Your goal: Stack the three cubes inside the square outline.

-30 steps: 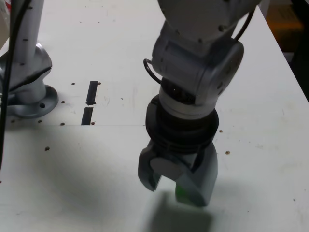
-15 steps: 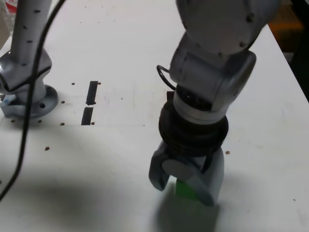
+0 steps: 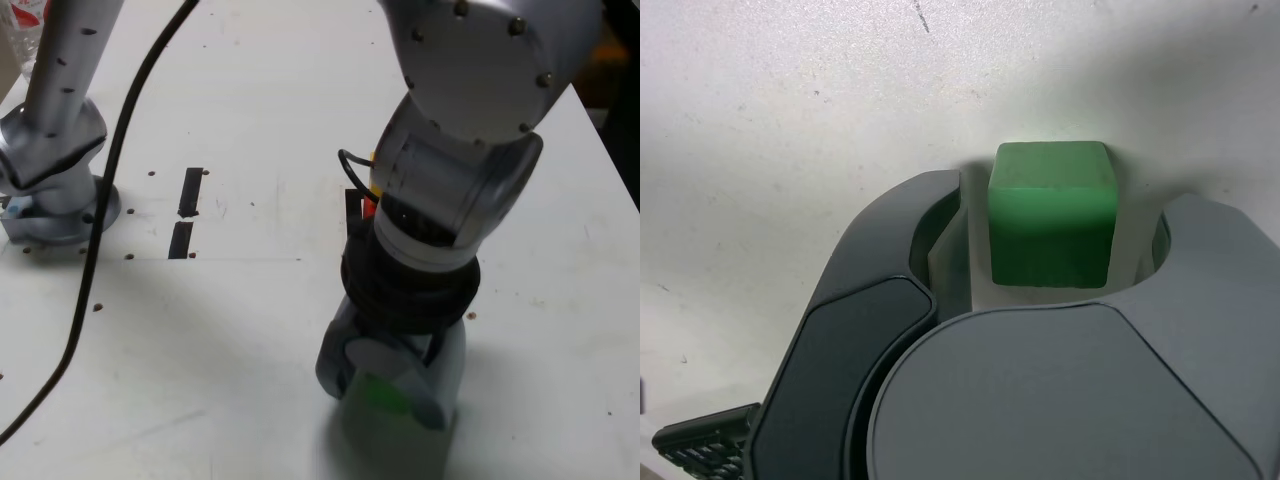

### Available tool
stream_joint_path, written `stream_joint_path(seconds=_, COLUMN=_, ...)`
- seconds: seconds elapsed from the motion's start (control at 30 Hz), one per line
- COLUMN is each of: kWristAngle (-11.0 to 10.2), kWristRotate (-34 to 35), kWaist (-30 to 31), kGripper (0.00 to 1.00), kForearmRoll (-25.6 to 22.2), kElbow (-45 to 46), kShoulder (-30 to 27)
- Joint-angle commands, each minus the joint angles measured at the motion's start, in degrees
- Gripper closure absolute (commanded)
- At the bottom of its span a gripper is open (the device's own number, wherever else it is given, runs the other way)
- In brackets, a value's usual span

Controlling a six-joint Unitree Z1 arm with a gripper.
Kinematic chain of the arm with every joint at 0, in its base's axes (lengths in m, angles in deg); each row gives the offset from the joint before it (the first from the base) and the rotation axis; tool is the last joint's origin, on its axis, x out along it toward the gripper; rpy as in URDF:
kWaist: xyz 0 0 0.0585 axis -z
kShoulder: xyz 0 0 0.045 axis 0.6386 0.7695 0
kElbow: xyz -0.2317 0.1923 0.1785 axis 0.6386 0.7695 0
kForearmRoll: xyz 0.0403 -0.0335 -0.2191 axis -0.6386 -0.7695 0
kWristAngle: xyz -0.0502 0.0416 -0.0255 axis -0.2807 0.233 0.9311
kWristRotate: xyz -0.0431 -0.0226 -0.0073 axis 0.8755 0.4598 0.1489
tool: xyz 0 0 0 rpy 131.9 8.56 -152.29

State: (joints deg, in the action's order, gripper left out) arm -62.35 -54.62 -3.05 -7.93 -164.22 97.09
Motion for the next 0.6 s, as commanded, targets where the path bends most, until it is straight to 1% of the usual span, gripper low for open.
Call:
stream_joint_path(seconds=0.0, kWristAngle=0.2, kWristRotate=-0.2, kWaist=-0.1, kGripper=0.29, kForearmRoll=0.0, kElbow=0.1, kShoulder=0.4)
stream_joint_path(seconds=0.13, kWristAngle=0.4, kWristRotate=-0.2, kWaist=-0.1, kGripper=0.29, kForearmRoll=0.1, kElbow=0.2, kShoulder=0.8)
stream_joint_path(seconds=0.2, kWristAngle=0.8, kWristRotate=-0.2, kWaist=-0.2, kGripper=0.3, kForearmRoll=0.1, kElbow=0.3, kShoulder=0.9)
stream_joint_path(seconds=0.3, kWristAngle=1.8, kWristRotate=-0.2, kWaist=-0.2, kGripper=0.34, kForearmRoll=0.1, kElbow=0.6, kShoulder=1.1)
stream_joint_path(seconds=0.4, kWristAngle=2.5, kWristRotate=-0.2, kWaist=-0.2, kGripper=0.45, kForearmRoll=0.3, kElbow=0.6, kShoulder=1.2)
stream_joint_path(seconds=0.5, kWristAngle=2.6, kWristRotate=-0.2, kWaist=-0.2, kGripper=0.58, kForearmRoll=0.6, kElbow=0.6, kShoulder=1.1)
stream_joint_path(seconds=0.57, kWristAngle=2.7, kWristRotate=-0.1, kWaist=-0.2, kGripper=0.64, kForearmRoll=0.8, kElbow=0.7, kShoulder=1.1)
